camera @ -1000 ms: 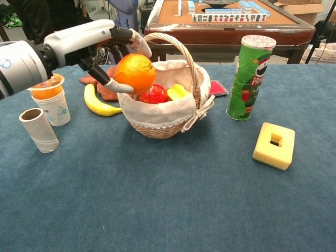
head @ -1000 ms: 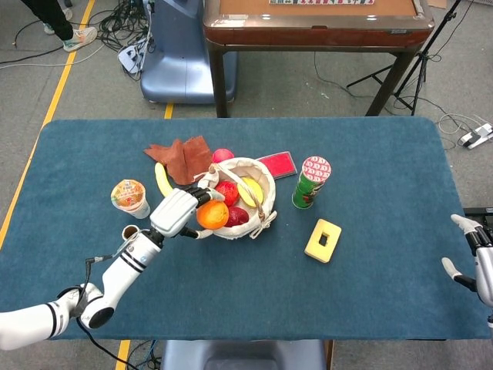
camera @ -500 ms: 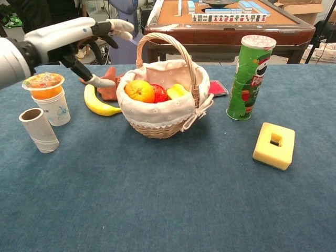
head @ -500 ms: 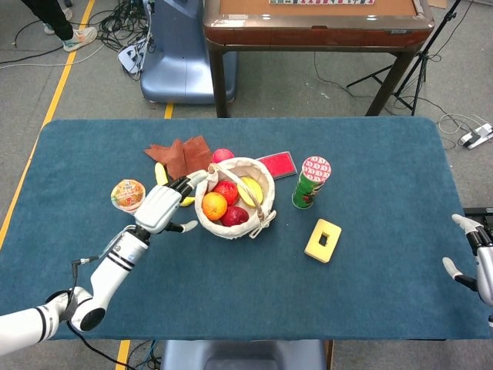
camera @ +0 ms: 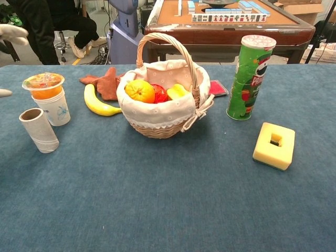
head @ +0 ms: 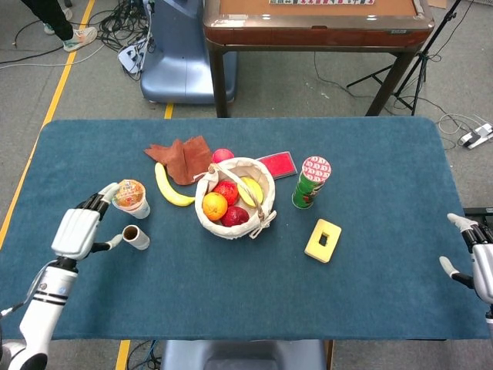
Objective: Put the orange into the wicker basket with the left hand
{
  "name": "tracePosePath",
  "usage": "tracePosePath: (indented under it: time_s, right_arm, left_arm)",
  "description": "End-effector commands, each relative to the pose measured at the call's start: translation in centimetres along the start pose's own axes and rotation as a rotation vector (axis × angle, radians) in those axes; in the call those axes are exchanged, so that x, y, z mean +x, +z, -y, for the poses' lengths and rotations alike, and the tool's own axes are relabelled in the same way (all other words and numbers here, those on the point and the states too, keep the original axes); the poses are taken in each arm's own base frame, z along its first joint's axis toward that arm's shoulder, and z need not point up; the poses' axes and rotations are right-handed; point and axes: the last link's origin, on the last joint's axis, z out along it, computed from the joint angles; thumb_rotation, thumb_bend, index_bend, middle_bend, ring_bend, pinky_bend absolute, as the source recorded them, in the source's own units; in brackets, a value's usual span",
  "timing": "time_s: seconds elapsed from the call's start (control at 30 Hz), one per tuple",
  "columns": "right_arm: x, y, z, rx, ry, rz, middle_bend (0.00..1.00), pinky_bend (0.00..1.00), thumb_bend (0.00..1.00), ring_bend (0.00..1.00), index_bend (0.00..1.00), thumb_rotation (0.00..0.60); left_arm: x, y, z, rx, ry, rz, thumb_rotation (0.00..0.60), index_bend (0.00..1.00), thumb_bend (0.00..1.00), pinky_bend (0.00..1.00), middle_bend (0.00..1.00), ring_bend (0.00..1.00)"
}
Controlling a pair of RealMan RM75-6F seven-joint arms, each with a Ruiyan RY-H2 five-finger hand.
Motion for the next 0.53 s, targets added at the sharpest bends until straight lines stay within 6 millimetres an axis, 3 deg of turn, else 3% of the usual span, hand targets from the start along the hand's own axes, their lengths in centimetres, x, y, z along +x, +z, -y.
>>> tracePosePath:
  time_s: [0.03, 0.23, 0.53]
  right_arm:
    - [-0.1, 0.2, 0.2, 0.014, 0.008, 0.020, 0.26, 0.40, 0.22, 0.26, 0.22, 0.600]
    - [-0.1, 0.6, 0.8, 0.026, 0.018, 0.044, 0.27, 0.40, 0.22, 0.26, 0.24, 0.600]
    - [-0.8, 0.5, 1.4, 0.043, 0.038, 0.072, 0.29, 0.40, 0.22, 0.26, 0.26, 0.600]
  left_arm:
    - [0.1, -3.1, 1.8, 0.095, 0.042, -0.004, 0.600, 0.07, 0.22, 0.33, 0.09, 0.18]
    - [0.2, -6.3, 2.6, 0.144, 0.049, -0.040, 0.600, 0.07, 0.22, 0.32, 0.09, 0.18]
    - [0.1, -8.6, 2.6, 0.146, 0.067, -0.058, 0.600, 0.08, 0.22, 0.31, 0.09, 0.19]
